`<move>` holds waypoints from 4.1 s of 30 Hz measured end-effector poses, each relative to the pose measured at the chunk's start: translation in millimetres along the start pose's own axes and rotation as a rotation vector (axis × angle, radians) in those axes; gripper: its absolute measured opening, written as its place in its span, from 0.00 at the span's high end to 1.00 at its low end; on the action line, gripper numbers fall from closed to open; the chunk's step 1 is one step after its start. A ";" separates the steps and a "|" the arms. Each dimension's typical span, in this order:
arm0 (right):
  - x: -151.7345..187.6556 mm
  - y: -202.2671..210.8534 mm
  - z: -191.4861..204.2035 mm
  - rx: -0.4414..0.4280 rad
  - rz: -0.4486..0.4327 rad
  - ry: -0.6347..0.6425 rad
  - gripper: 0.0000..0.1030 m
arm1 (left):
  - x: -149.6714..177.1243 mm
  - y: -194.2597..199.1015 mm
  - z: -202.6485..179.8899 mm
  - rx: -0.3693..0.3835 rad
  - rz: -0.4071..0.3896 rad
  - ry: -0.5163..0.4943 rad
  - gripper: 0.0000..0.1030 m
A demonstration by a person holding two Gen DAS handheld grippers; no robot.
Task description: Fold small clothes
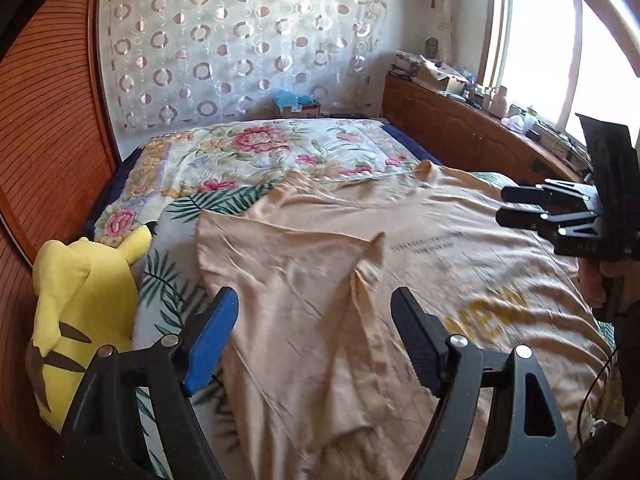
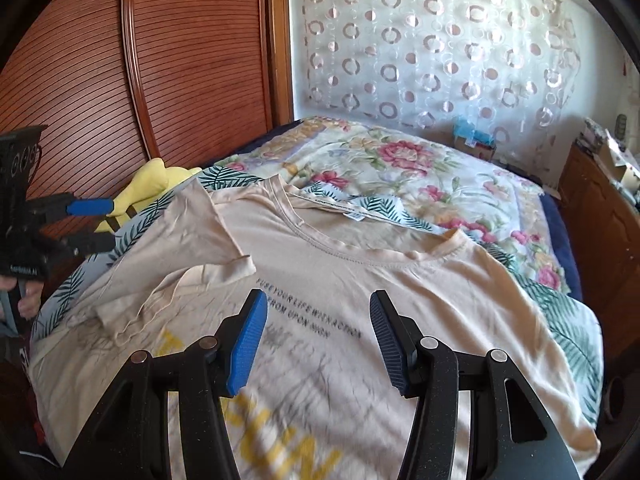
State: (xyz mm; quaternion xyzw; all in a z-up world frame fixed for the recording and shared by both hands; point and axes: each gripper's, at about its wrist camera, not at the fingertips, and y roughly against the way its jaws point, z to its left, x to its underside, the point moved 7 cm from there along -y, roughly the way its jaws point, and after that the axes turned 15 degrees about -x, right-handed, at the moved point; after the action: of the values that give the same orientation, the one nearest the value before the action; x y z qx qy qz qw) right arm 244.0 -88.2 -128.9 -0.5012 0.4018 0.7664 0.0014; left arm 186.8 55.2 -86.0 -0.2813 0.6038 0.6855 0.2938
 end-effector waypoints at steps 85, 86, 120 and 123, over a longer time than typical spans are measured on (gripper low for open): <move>149.9 119.5 -35.3 0.239 0.001 -0.232 0.46 | 24.9 39.9 -53.2 -0.013 -0.048 -0.003 0.25; 150.9 126.2 -43.0 0.258 -0.004 -0.243 0.46 | 23.0 40.5 -56.6 -0.008 -0.052 -0.005 0.25; 155.1 137.8 -173.9 0.417 0.068 -0.321 0.89 | 34.7 33.9 -107.2 0.075 -0.025 -0.028 0.25; 154.3 133.3 -170.2 0.448 0.095 -0.269 0.93 | 35.6 34.1 -103.0 0.072 -0.025 -0.017 0.25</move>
State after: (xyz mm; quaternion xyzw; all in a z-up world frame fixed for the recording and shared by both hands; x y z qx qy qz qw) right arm 243.8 -345.3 -195.4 -0.3625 0.5807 0.7173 0.1298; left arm 140.8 -48.1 -101.4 -0.2726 0.6219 0.6620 0.3174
